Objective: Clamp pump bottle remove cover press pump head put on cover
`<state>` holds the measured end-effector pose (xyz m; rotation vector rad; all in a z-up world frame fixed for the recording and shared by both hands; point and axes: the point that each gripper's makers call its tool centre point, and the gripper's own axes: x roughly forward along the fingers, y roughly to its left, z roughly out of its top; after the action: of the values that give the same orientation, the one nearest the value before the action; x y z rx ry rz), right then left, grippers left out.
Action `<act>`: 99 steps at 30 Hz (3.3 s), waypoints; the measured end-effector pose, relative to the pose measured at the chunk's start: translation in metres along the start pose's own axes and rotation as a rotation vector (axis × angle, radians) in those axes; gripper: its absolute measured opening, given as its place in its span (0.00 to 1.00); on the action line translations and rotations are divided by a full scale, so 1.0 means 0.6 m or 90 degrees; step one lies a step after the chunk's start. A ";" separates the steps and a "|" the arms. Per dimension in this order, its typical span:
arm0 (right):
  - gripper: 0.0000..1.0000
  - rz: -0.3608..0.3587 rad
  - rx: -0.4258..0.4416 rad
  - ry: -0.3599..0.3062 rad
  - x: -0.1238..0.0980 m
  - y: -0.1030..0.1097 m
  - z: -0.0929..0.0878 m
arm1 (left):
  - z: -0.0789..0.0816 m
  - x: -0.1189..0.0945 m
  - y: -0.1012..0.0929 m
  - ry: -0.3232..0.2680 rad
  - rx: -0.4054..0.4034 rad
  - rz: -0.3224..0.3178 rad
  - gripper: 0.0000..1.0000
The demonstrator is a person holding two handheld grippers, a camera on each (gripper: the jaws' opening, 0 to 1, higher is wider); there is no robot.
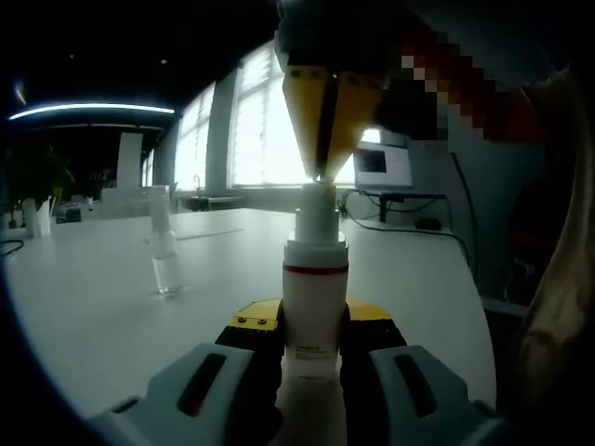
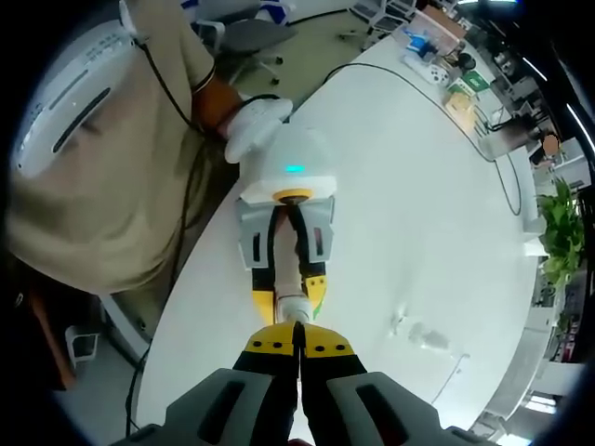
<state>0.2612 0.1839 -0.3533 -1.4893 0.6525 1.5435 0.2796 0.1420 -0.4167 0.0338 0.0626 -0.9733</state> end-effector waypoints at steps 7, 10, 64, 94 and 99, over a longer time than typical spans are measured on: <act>0.00 0.001 -0.002 0.021 0.011 0.004 -0.001 | 0.000 0.000 0.000 0.000 0.001 0.000 0.14; 0.00 0.003 -0.001 0.027 0.010 0.004 -0.001 | 0.000 0.000 0.001 0.000 0.001 0.000 0.14; 0.00 -0.026 -0.005 -0.007 -0.002 -0.002 0.000 | -0.001 0.001 0.005 0.001 0.000 0.000 0.14; 0.00 -0.063 -0.017 -0.025 -0.017 0.008 -0.006 | -0.001 0.000 0.006 0.001 -0.001 0.002 0.14; 0.00 -0.069 -0.015 -0.025 -0.022 0.012 -0.011 | -0.001 0.000 0.007 0.000 -0.002 0.002 0.14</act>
<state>0.2570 0.1720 -0.3429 -1.4832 0.5234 1.4985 0.2829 0.1443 -0.4172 0.0318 0.0644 -0.9695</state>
